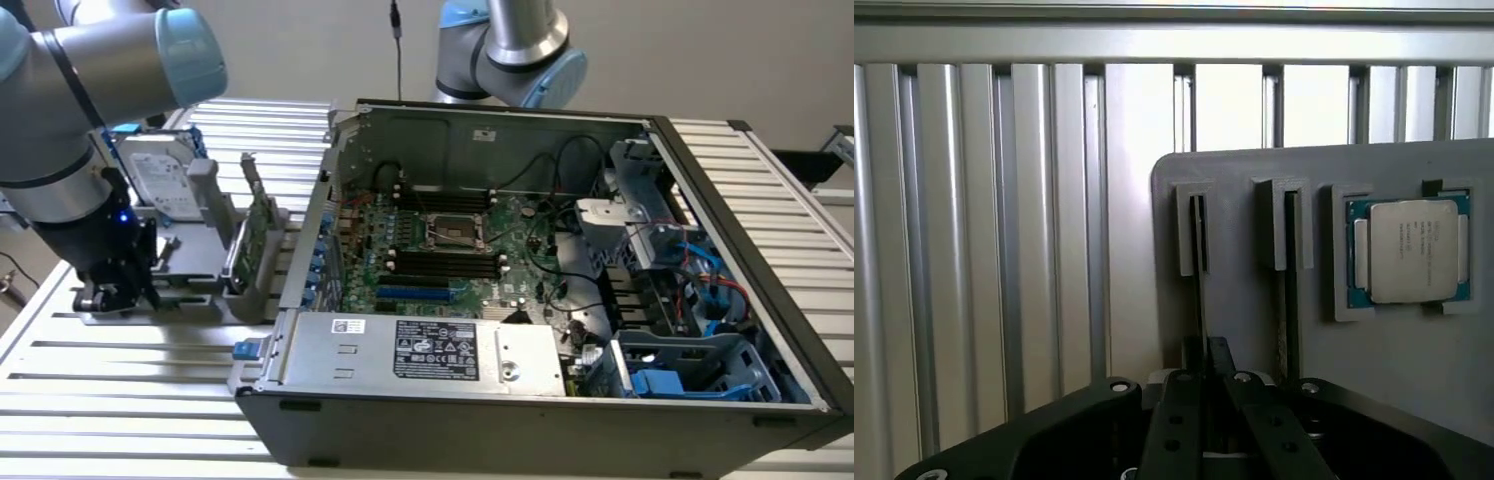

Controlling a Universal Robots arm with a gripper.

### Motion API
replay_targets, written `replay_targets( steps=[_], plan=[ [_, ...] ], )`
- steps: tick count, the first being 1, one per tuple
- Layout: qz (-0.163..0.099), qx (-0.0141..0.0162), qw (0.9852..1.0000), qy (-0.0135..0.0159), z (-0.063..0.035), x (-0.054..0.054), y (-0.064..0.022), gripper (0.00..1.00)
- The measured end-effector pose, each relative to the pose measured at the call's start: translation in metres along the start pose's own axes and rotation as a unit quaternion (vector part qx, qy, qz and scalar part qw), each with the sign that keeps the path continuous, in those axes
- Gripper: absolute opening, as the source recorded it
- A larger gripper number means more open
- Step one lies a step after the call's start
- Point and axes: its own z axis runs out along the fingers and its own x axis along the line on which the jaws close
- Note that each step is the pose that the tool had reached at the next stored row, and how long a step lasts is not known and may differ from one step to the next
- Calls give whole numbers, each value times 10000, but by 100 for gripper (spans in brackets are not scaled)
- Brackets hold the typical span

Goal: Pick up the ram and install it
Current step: 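Pick up the ram and move it above insertion slot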

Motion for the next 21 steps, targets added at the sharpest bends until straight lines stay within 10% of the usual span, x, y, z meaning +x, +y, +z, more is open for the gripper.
replay_targets(
  steps=[11, 21],
  plan=[
    [48, -8, 10000, 0, -124, -5, 2, 14],
    [50, -27, 10000, 1, -537, -20, 11, 14]
  ],
)
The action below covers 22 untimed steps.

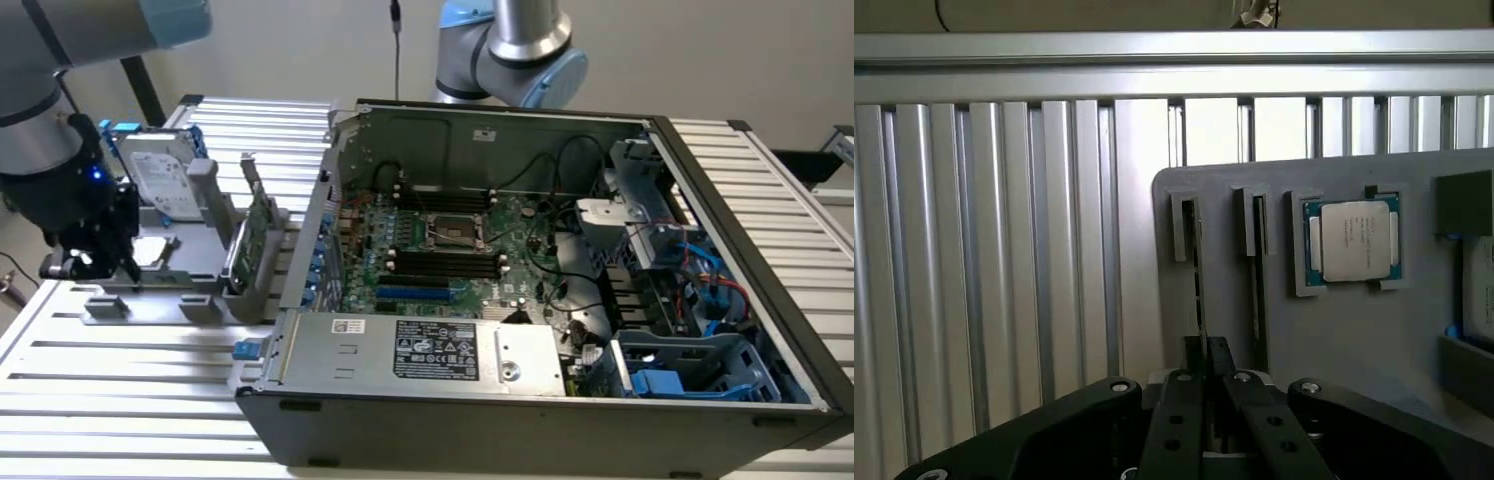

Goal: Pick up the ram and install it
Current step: 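Pick up the ram and move it above insertion slot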

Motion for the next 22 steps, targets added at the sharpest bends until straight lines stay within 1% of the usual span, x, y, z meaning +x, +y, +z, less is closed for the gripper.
replay_targets(
  steps=[7, 9, 11, 13, 22],
  plan=[
    [2, -10, 10000, 1, -317, -11, -1, 14],
    [1, -12, 10000, 0, -409, -15, -16, 14],
    [2, -20, 10000, 1, -501, -20, -52, 14],
    [3, -34, 10000, 1, -593, -26, -118, 14],
    [6, -115, 9999, 2, -1015, -52, -509, 14]
  ],
)
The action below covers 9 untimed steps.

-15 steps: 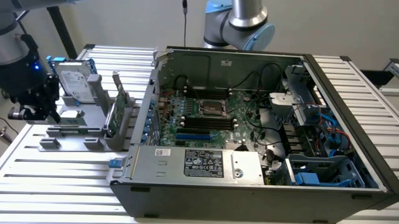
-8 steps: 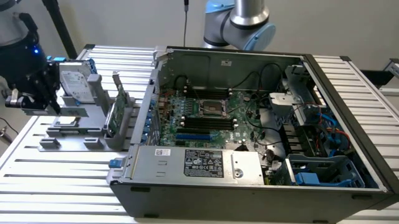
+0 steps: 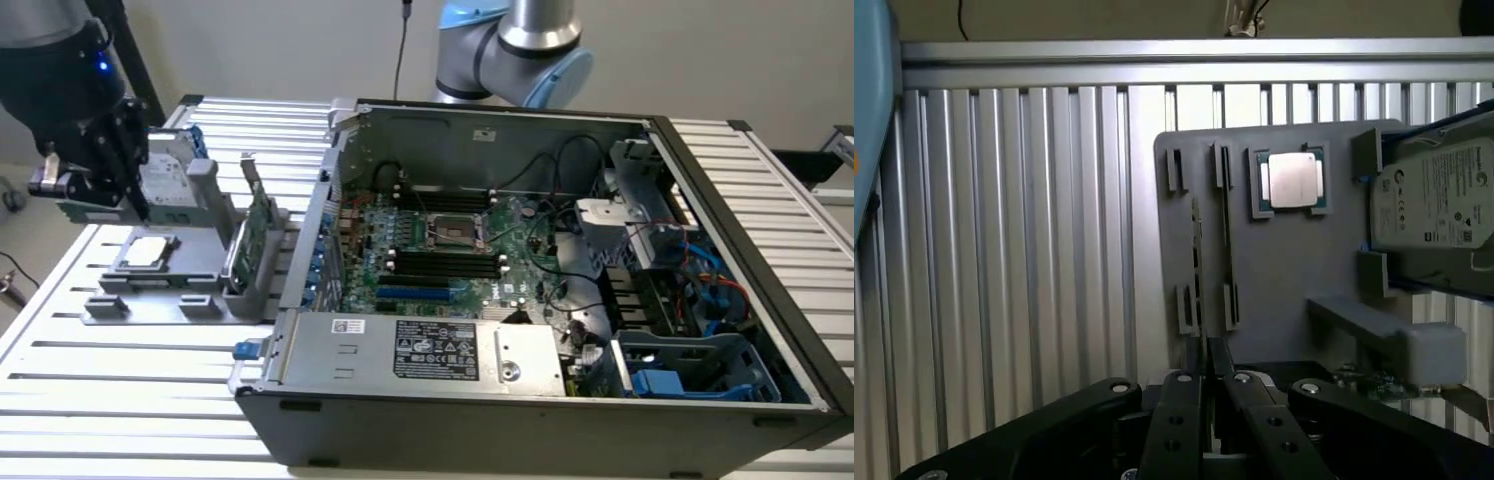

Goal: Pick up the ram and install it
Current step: 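Pick up the ram and move it above insertion slot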

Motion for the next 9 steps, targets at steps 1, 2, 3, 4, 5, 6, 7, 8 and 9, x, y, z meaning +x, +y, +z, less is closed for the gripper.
replay_targets(
  steps=[1, 2, 3, 4, 5, 6, 7, 8, 9],
  plan=[
    [0, -7, 10000, -1, -48, -2, -42, 14],
    [0, -14, 10000, -3, -95, -5, -89, 14],
    [1, -21, 10000, -4, -131, -8, -131, 14],
    [1, -27, 10000, -5, -166, -10, -175, 14],
    [1, -32, 10000, -5, -200, -12, -217, 14],
    [1, -36, 10000, -6, -231, -14, -261, 14],
    [1, -39, 10000, -10, -256, -16, -305, 14],
    [0, -41, 10000, -14, -275, -18, -348, 14],
    [0, -42, 10000, -20, -293, -20, -396, 14]
  ],
)
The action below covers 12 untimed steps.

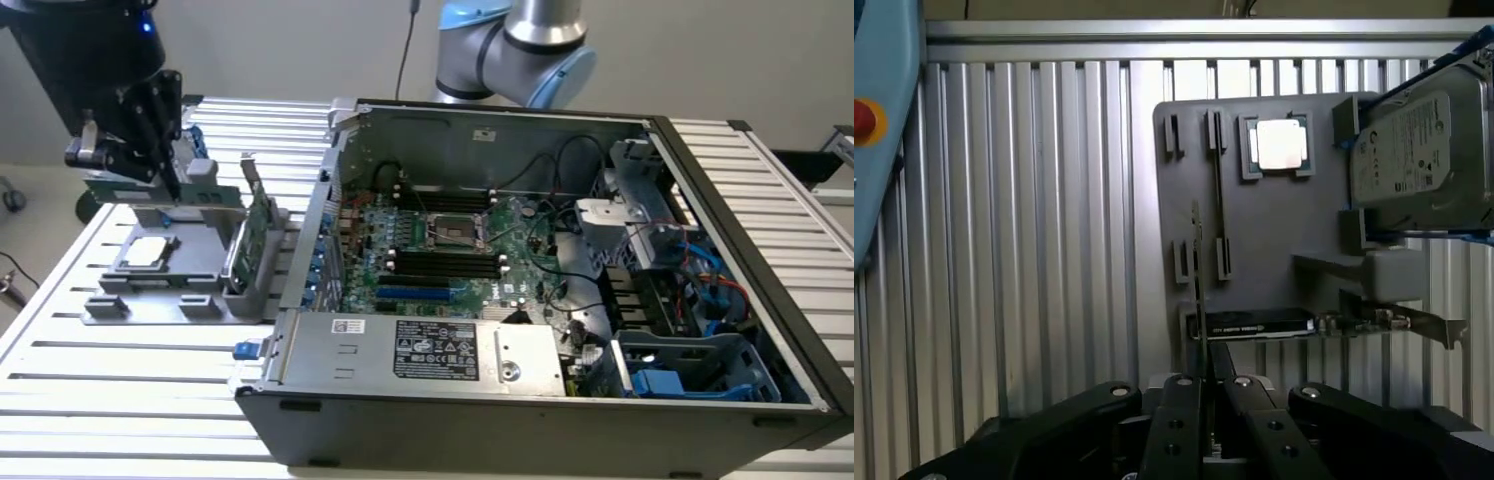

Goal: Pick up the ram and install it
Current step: 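Pick up the ram and move it above insertion slot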

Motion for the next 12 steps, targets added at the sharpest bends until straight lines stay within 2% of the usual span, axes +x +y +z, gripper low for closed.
replay_targets(
  steps=[2, 4, 12],
  plan=[
    [-1, -1, 10000, -10, -26, -4, -87, 14],
    [-3, -3, 10000, -39, -43, -7, -176, 14],
    [-15, -8, 9998, -221, -78, -18, -541, 14]
  ],
)
